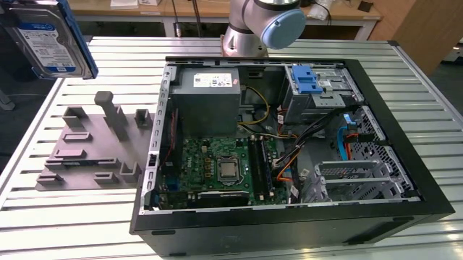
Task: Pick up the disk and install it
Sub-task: 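Pick up the disk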
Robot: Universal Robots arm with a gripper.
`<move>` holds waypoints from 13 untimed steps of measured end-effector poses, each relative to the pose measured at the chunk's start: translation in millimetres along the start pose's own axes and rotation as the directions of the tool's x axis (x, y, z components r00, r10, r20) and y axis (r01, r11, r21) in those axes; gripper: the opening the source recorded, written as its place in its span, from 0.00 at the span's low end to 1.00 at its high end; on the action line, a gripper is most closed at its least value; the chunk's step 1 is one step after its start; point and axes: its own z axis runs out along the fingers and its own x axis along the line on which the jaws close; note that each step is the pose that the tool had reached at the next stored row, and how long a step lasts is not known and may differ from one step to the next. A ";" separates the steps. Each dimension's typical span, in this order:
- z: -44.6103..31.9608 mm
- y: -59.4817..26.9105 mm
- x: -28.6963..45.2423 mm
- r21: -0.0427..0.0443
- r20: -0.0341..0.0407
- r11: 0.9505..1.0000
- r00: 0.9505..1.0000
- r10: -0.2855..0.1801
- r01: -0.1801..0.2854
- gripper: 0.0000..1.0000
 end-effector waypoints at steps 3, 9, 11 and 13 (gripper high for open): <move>-1.2 0.0 0.0 0.000 0.000 1.000 1.000 0.000 0.000 0.36; -5.3 0.0 0.0 0.000 0.000 1.000 1.000 0.000 0.000 0.36; -7.2 0.1 0.0 0.000 0.000 1.000 1.000 0.000 0.000 0.36; -9.3 0.1 0.0 0.000 0.000 1.000 1.000 0.000 0.000 0.36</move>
